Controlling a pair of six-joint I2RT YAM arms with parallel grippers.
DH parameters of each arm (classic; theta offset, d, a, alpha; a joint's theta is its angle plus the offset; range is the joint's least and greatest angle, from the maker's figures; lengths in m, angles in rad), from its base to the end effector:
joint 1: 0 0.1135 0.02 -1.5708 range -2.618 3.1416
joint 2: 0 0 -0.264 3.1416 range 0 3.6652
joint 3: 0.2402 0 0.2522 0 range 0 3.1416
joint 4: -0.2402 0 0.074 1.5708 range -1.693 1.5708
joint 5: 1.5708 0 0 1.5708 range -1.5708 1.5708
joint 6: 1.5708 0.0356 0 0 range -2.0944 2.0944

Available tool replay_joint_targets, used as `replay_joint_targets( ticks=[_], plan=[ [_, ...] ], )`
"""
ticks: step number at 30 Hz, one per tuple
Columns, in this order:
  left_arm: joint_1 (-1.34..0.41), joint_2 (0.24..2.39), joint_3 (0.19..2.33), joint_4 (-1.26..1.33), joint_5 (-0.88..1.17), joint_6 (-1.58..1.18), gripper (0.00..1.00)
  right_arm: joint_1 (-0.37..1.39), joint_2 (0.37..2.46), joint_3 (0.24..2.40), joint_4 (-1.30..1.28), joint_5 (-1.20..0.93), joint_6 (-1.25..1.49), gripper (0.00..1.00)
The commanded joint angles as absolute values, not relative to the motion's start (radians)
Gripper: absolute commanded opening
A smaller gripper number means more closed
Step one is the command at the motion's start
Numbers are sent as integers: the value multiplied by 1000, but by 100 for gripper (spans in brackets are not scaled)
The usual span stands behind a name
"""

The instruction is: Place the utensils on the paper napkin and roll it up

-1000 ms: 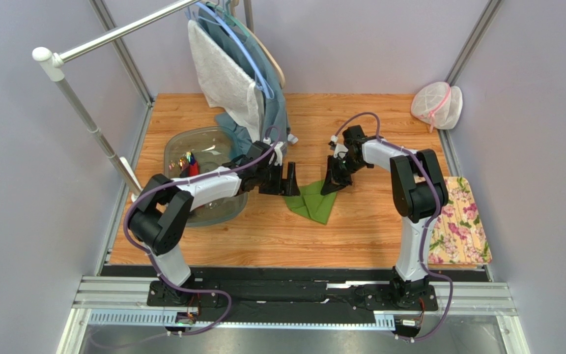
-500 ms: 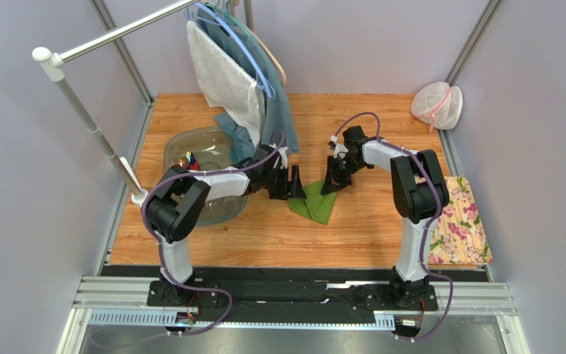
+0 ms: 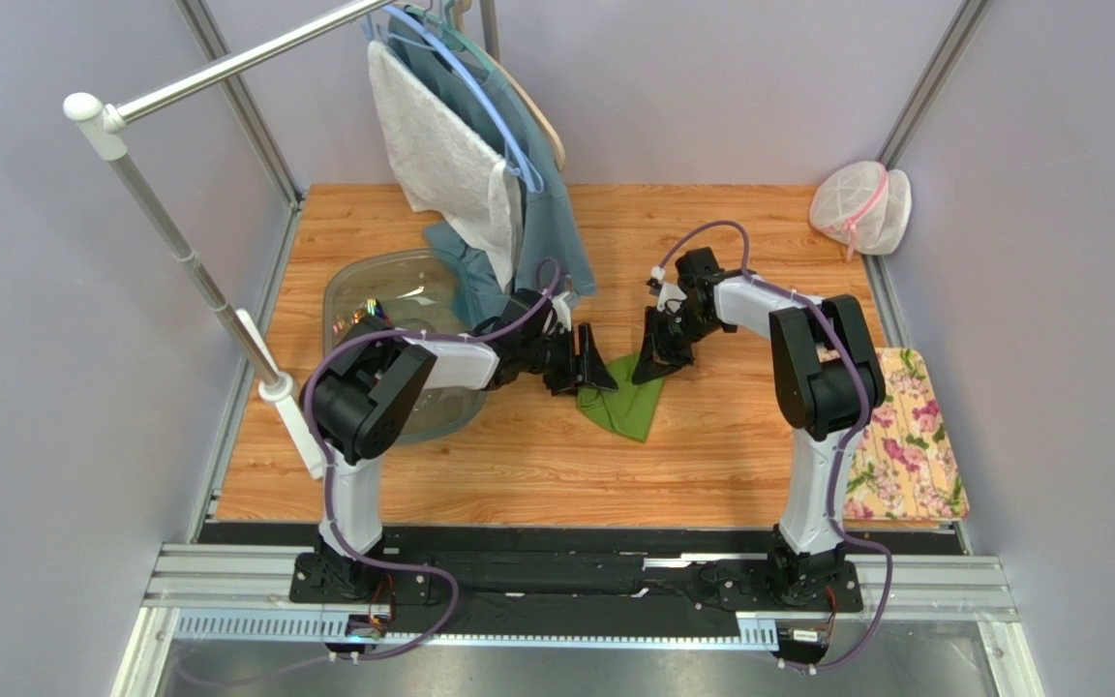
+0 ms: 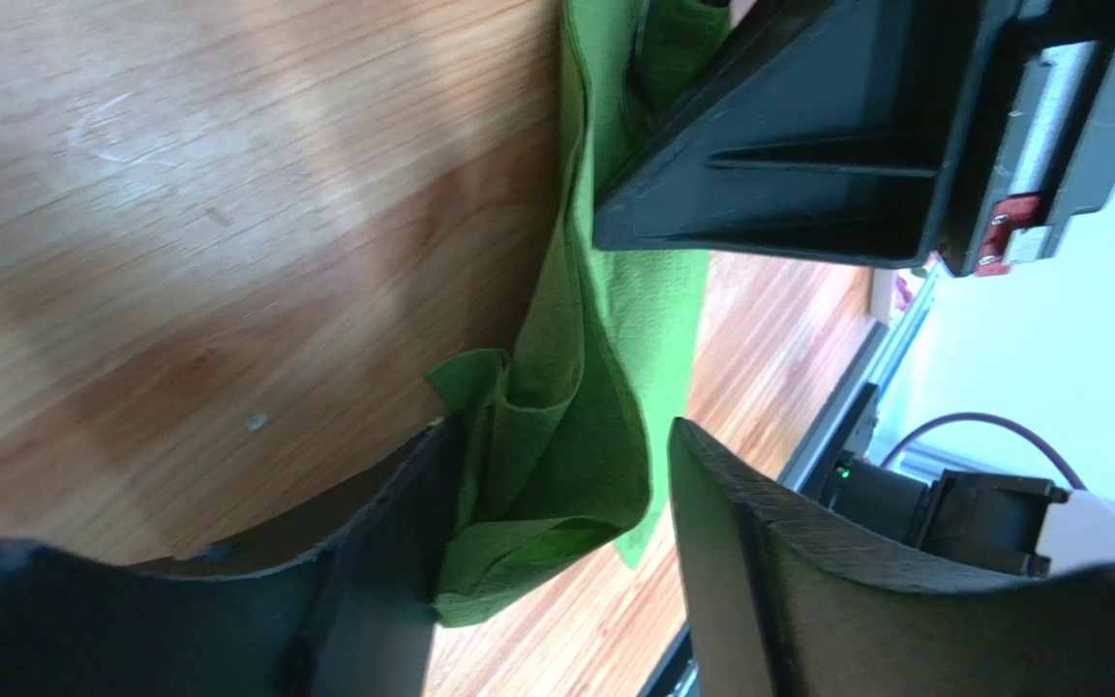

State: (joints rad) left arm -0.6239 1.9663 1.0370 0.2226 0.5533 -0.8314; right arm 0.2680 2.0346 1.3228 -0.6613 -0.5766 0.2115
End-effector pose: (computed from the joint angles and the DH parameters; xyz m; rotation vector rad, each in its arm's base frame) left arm 0.3102 -0.2463 0.1290 0.0674 2.5505 -1.3123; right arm 0.3644 0.1202 0.1332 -0.1701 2.9473 0.9196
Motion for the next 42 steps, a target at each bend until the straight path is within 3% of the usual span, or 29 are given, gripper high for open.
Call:
replay_joint_targets(
  ticks=[1,3,11,27,42],
  plan=[
    [-589,1950,1003,152,523,-824,58,284,2079,1282,-620,-425,150,3],
    [-568,1904,983,123,519,-805,57,284,2079,1285,-620,-426,152,3],
    [-548,1861,925,150,575,-860,34,282,2086,1293,-618,-428,152,3],
    [-581,1829,1038,186,626,-859,1,296,2085,1284,-611,-419,160,2],
    [-725,1859,1158,84,586,-668,0,301,2089,1282,-606,-408,163,0]
  ],
)
